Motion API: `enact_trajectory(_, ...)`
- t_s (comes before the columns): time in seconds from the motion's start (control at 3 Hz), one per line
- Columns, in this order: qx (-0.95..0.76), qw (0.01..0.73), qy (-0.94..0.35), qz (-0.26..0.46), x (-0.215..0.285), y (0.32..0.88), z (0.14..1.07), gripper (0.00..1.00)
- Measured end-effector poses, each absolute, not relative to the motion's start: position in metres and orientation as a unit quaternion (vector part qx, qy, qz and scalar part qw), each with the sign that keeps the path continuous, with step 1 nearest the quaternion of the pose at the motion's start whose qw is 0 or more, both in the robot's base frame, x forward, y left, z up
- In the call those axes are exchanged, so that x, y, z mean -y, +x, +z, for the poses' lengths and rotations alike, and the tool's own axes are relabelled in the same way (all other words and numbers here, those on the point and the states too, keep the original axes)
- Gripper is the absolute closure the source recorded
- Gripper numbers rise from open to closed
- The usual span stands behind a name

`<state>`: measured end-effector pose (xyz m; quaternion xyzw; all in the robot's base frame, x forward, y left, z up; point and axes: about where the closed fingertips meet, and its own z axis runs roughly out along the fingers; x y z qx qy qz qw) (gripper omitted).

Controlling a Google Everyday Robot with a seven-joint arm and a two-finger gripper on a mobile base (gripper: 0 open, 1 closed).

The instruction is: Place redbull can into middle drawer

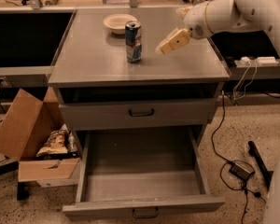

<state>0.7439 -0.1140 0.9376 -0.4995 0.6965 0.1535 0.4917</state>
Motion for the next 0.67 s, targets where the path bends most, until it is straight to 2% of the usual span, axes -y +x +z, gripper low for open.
enact_trajectory(0.67, -0.688, 0.508, -0.479, 0.198, 0.077, 0.771, 0.943, 0.0)
